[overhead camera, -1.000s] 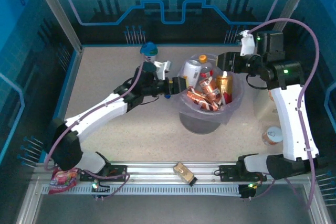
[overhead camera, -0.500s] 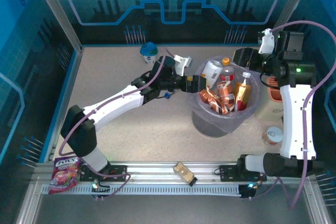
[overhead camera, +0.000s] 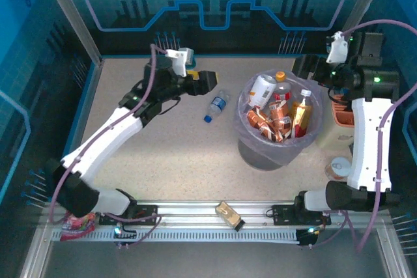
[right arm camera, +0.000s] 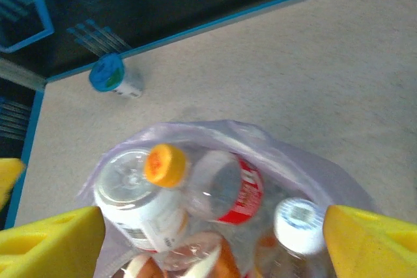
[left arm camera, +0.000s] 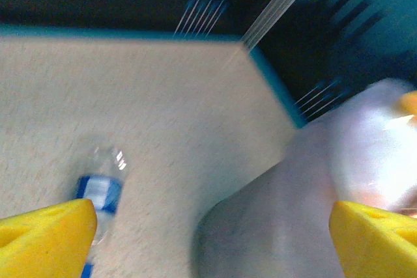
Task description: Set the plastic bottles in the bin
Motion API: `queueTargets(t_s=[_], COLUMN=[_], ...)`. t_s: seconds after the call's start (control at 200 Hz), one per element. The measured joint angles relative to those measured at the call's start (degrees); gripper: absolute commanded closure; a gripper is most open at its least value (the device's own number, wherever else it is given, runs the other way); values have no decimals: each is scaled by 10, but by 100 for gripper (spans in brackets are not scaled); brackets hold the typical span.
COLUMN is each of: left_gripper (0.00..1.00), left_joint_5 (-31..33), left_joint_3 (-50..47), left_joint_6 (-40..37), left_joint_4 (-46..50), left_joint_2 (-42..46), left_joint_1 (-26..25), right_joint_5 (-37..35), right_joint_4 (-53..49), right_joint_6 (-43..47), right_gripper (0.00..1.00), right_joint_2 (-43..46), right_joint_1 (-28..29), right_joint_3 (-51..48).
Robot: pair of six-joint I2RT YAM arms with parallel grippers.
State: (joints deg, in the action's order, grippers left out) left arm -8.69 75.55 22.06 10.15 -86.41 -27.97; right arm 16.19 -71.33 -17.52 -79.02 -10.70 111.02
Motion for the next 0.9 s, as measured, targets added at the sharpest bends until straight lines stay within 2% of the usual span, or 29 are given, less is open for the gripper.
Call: queueTargets(t_s=[0.13,0.23,0.425,0.53,0.67,0.901], left_gripper=[6,5,5,6,12,26], left_joint_5=[3,6,22,31,49,75], left_joint_3=[0,4,43,65,94,133], left_joint_6=[-13,-21,-43,-48,-59,-61], left_joint_4=[20,42,67,67,76,113], left_joint_2=[-120,-185,-248,-265,-294,-347], left_joint_1=[0,0,-1,-2,-4,-7], right_joint_5=[-8,-14,8,26,35,54], right_joint_4=[-50,-64,-68,-62,-42,-25], right_joint_6=[4,9,10,12,18,21], right_gripper=[14,19,40,47,60,72], right_joint_2=[14,49,111,123,123,123], right_joint_1=[-64,-82,-100,-104,-108,-108], right_joint_3=[-6,-54,-175,-219,-247,-274])
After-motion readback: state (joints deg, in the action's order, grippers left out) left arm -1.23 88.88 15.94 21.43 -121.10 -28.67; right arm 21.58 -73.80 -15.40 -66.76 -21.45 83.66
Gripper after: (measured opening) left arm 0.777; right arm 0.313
